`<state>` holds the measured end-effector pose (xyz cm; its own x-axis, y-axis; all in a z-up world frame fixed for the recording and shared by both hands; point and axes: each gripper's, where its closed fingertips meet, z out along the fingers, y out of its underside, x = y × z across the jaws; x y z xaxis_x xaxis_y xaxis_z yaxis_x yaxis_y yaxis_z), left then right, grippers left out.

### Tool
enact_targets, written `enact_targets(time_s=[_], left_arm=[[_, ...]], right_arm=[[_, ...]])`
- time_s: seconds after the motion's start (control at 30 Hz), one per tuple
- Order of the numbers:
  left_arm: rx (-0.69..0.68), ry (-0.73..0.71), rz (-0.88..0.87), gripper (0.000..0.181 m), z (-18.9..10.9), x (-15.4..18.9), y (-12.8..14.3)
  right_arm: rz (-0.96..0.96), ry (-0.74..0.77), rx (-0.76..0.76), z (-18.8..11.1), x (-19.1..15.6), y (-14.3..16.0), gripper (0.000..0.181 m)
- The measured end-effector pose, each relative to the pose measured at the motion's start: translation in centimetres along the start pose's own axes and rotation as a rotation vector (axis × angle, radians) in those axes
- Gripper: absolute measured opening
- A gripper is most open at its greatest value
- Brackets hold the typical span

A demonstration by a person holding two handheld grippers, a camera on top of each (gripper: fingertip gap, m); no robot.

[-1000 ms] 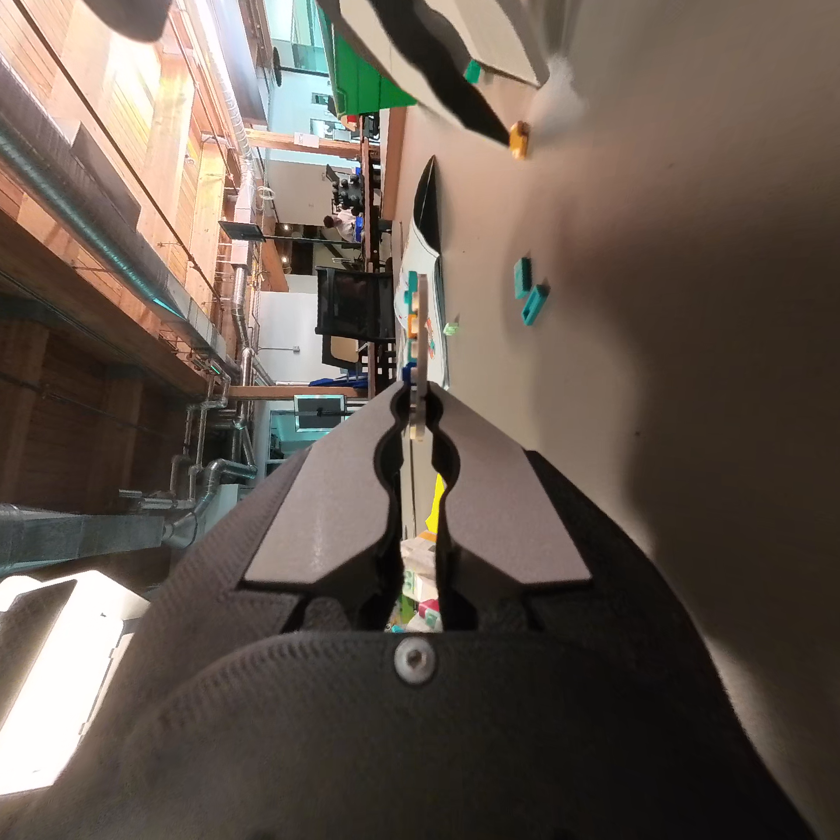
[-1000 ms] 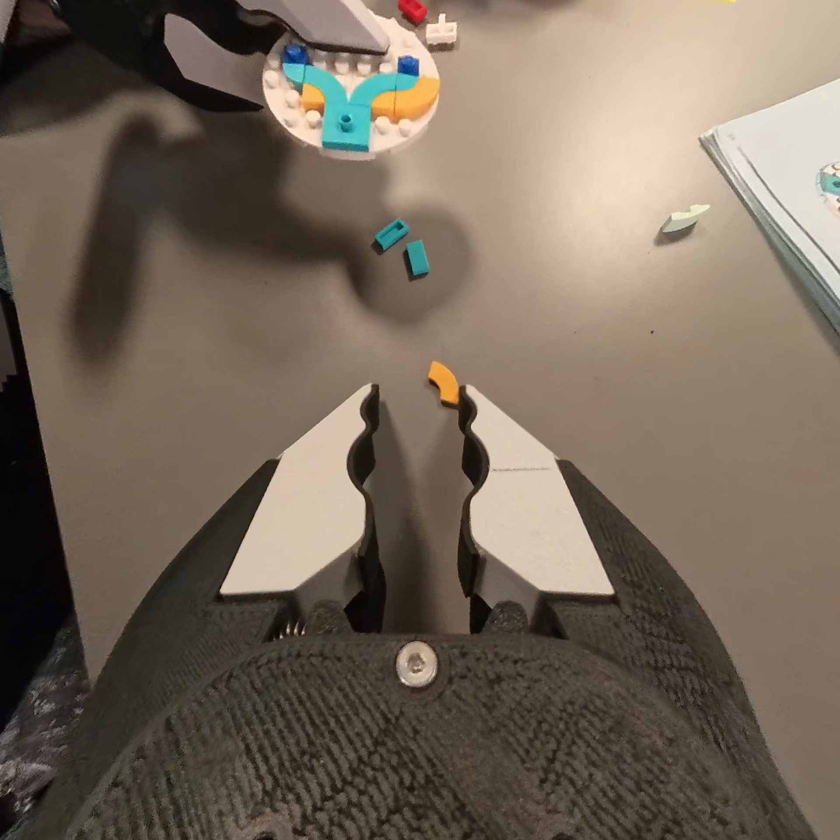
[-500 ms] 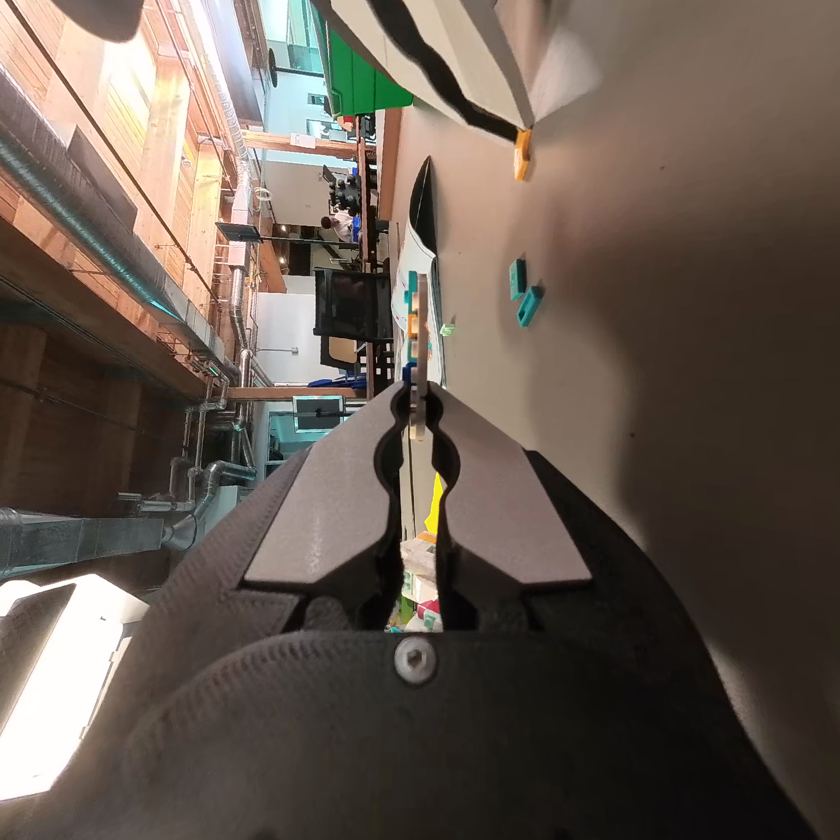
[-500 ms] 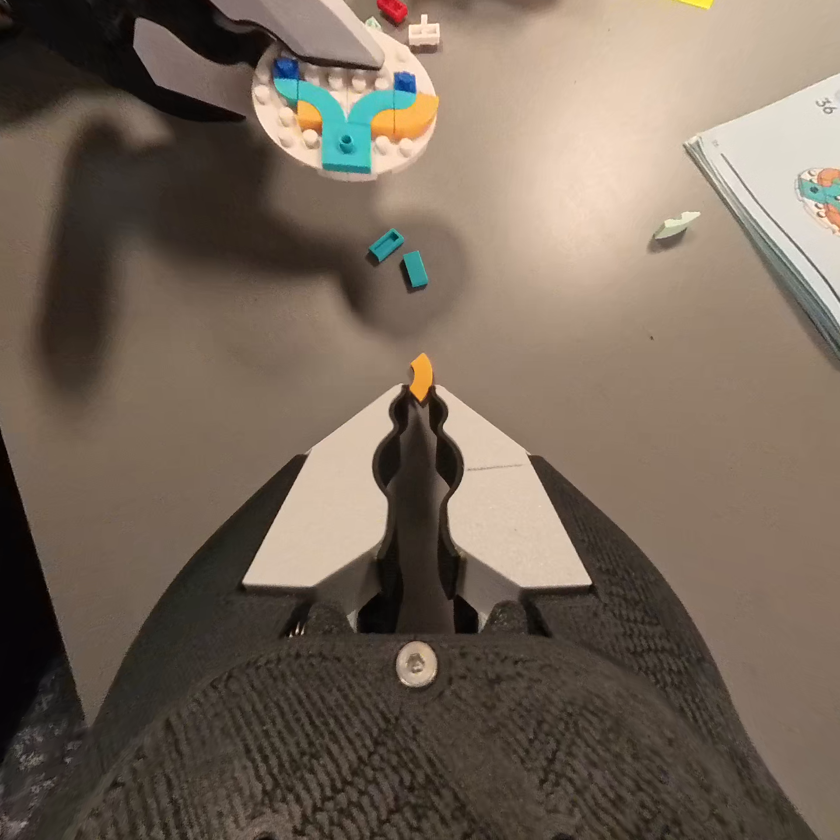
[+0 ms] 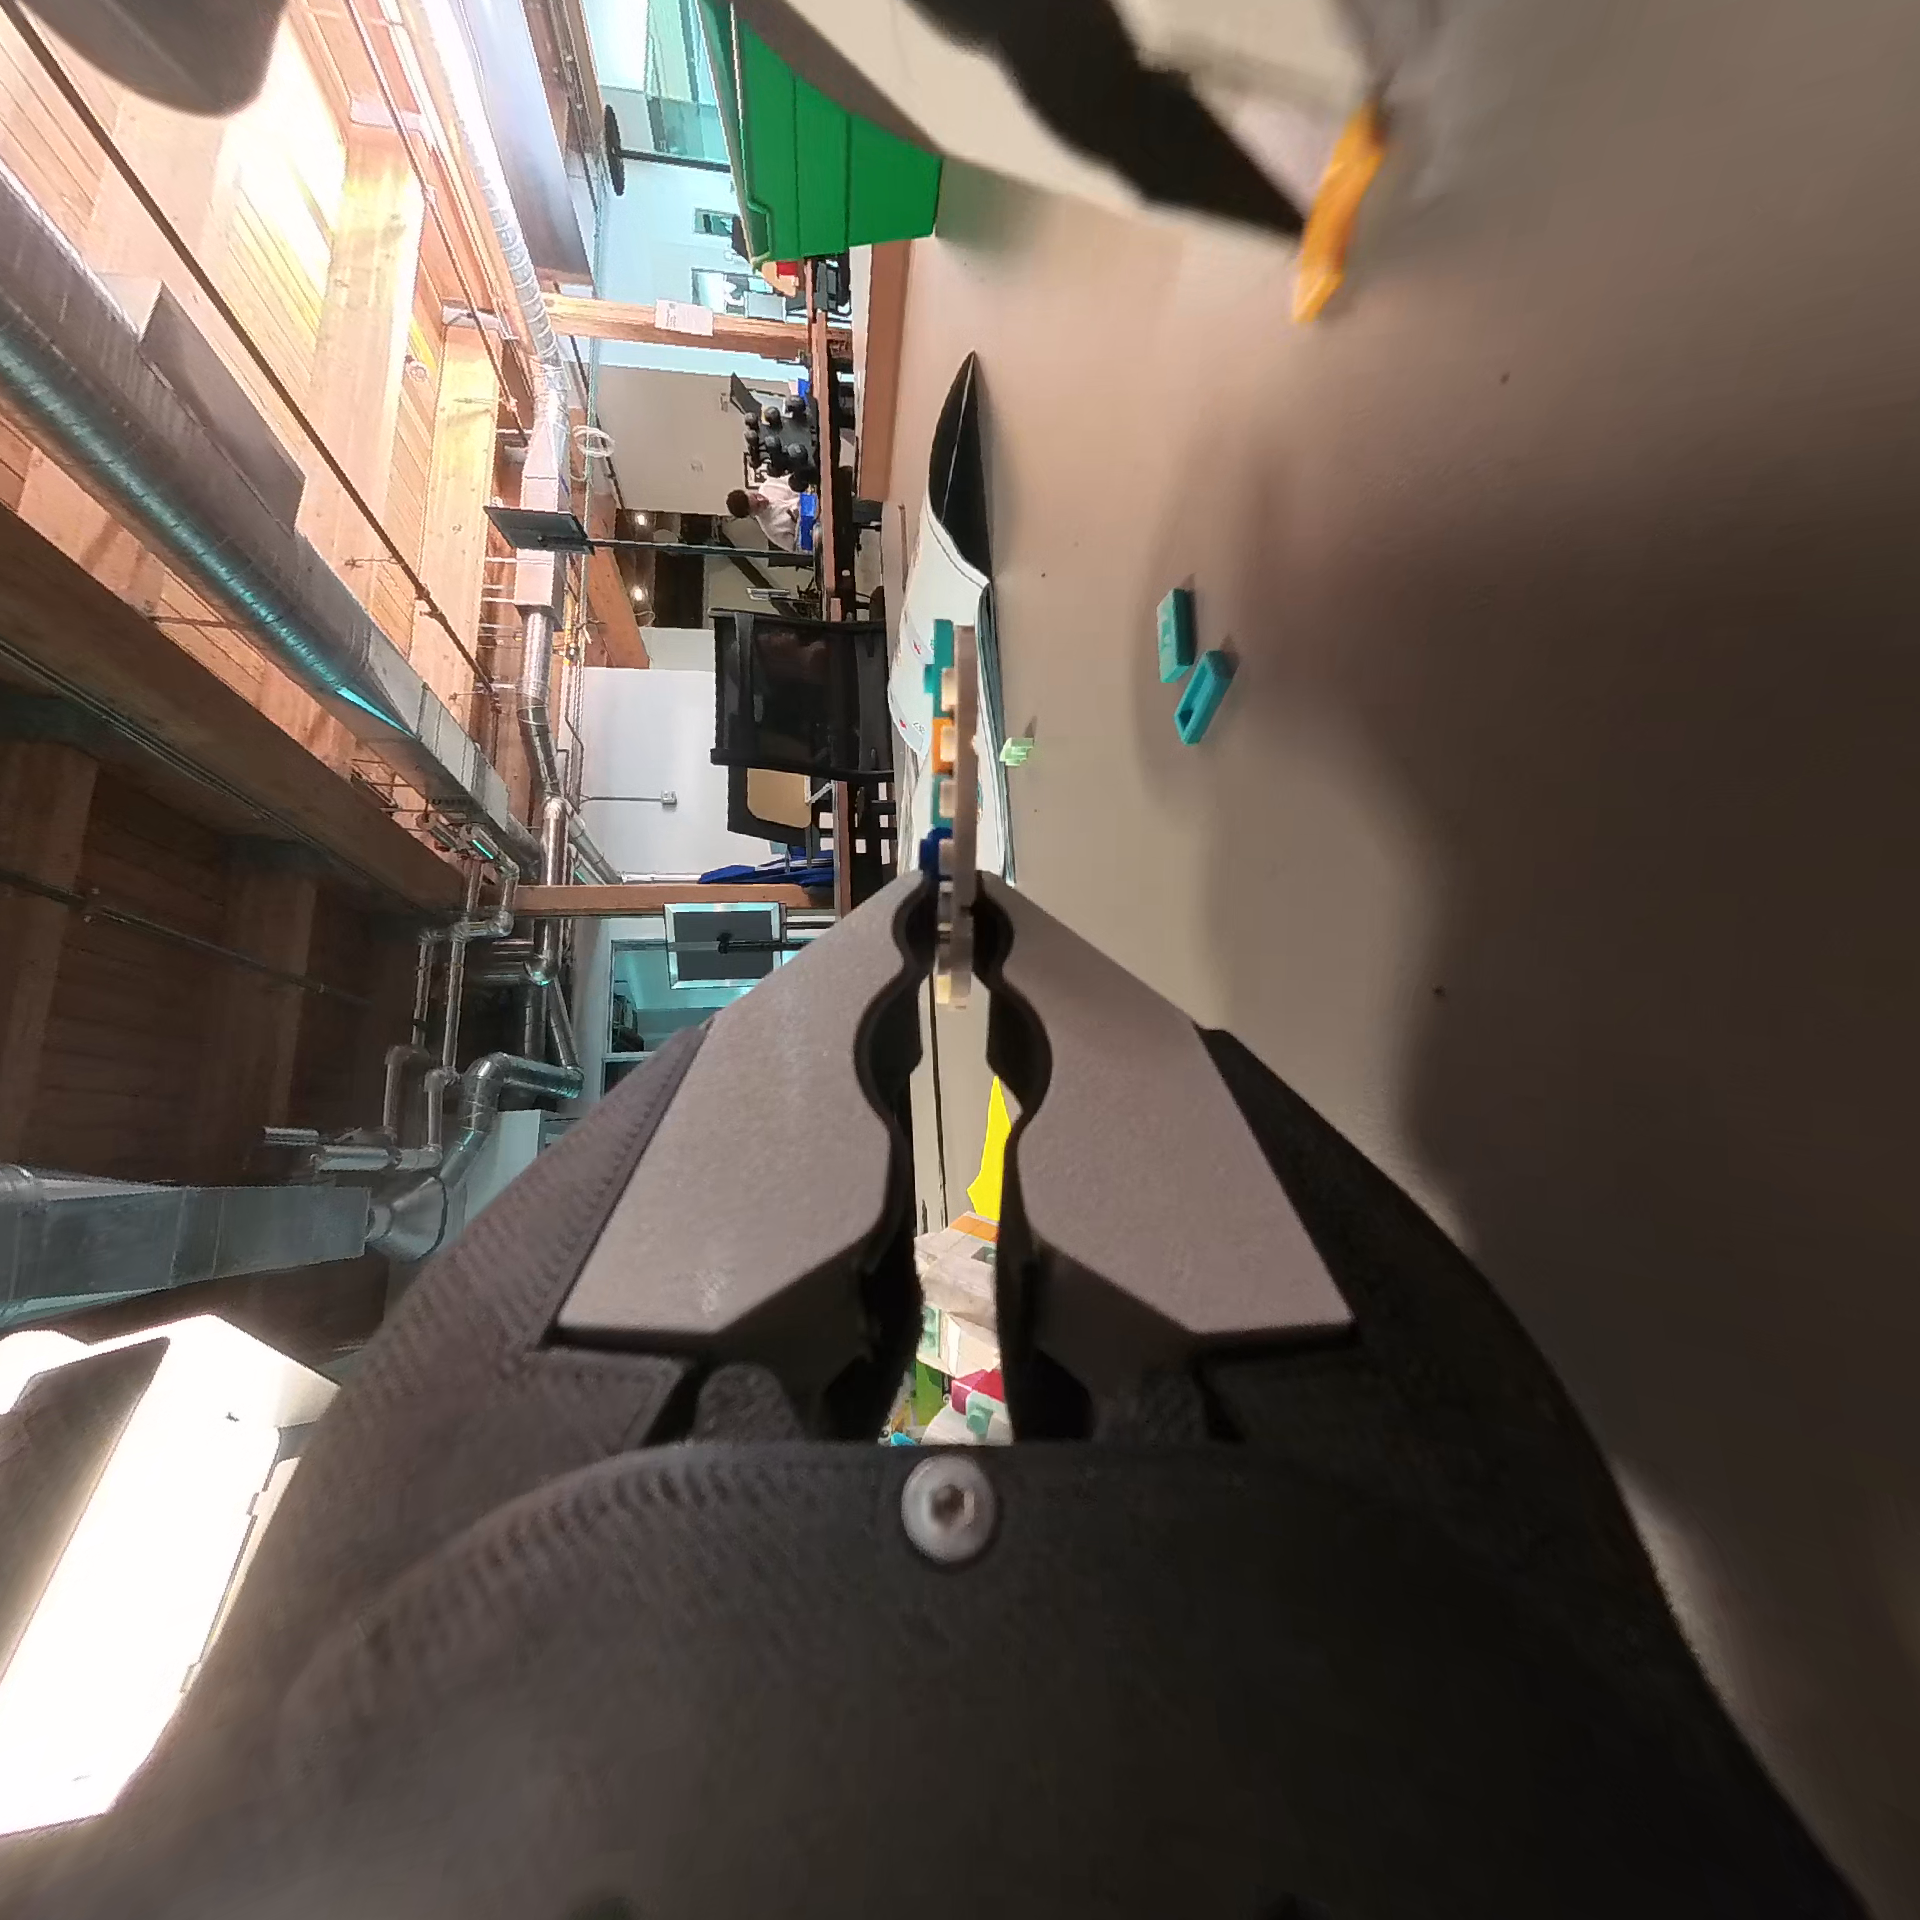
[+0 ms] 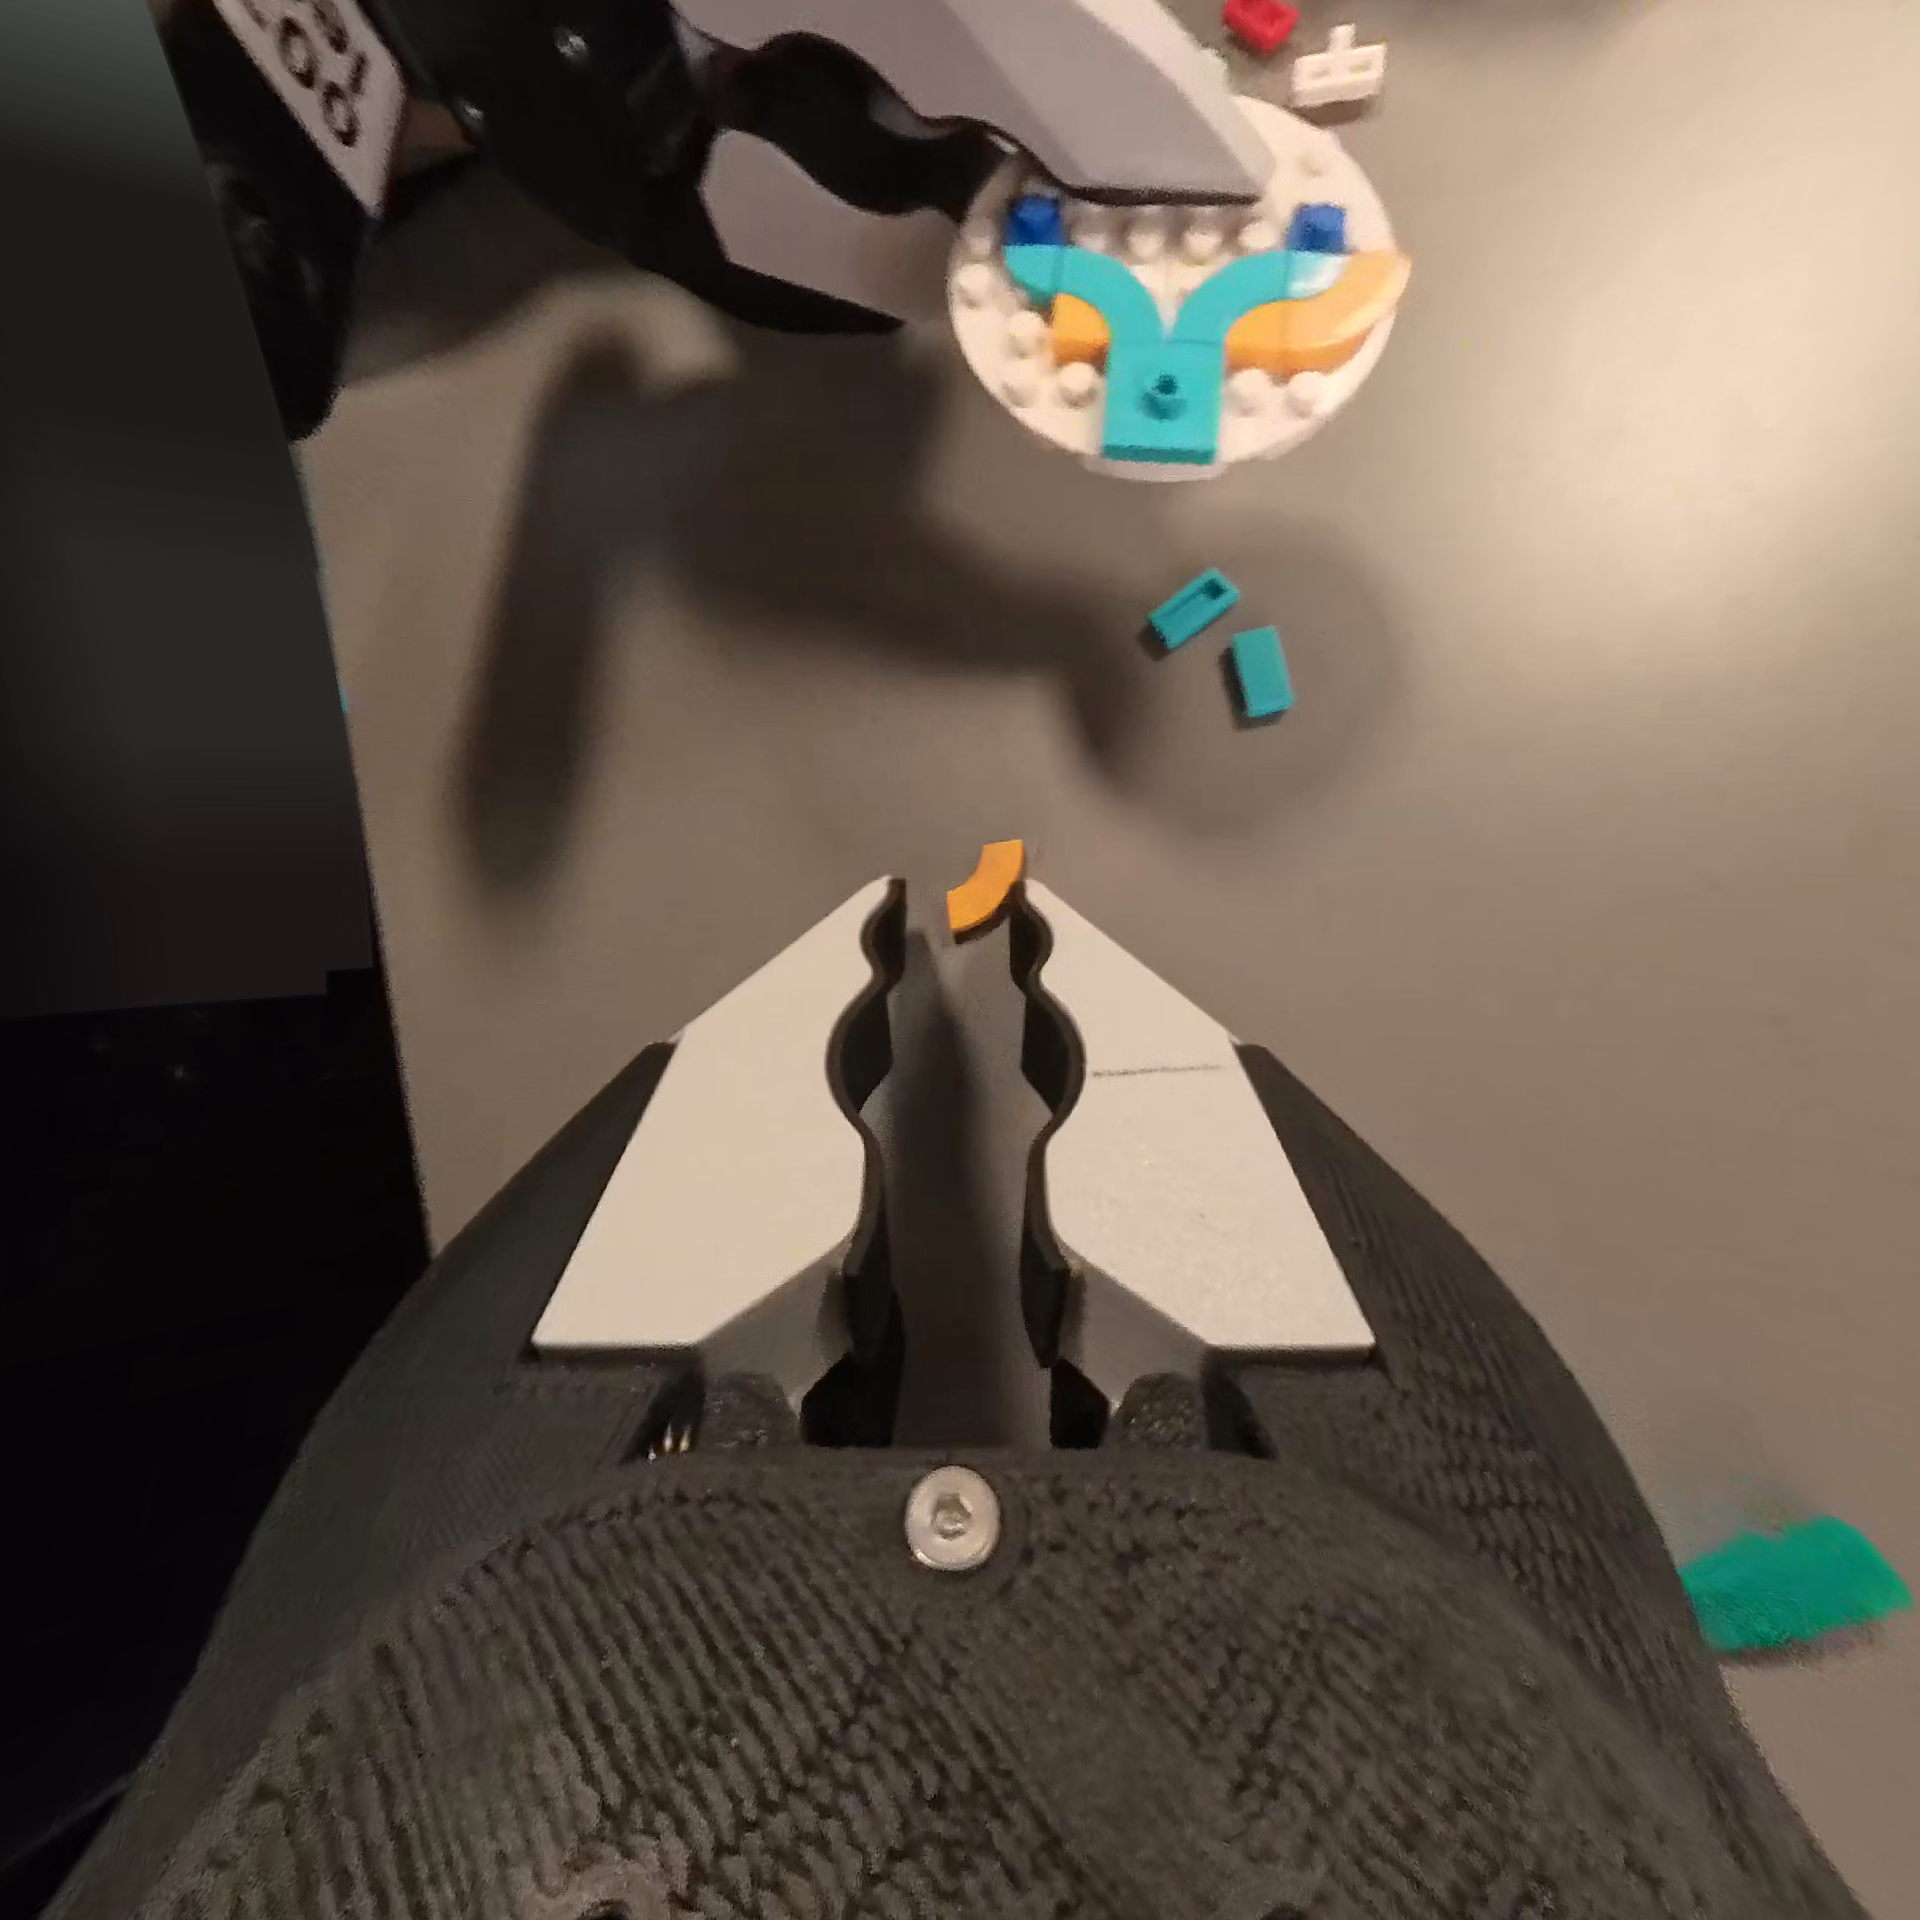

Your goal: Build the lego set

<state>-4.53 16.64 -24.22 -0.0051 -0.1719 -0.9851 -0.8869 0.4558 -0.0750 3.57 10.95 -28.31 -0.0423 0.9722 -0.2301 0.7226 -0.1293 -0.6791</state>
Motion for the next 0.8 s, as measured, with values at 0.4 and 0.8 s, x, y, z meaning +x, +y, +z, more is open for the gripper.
enact_targets(time_s=[0.4, 0.8], left_arm=[[-0.002, 0.006, 0.0, 0.004, 0.0, 0.0, 0.0], [0.008, 0.009, 0.008, 0.004, 0.0, 0.2, -0.3]], right_arm=[[-0.049, -0.099, -0.071, -0.2, -1.6, 0.6, 0.012], [-0.467, -0.087, -0.073, 0.6, -1.8, -0.8, 0.032]])
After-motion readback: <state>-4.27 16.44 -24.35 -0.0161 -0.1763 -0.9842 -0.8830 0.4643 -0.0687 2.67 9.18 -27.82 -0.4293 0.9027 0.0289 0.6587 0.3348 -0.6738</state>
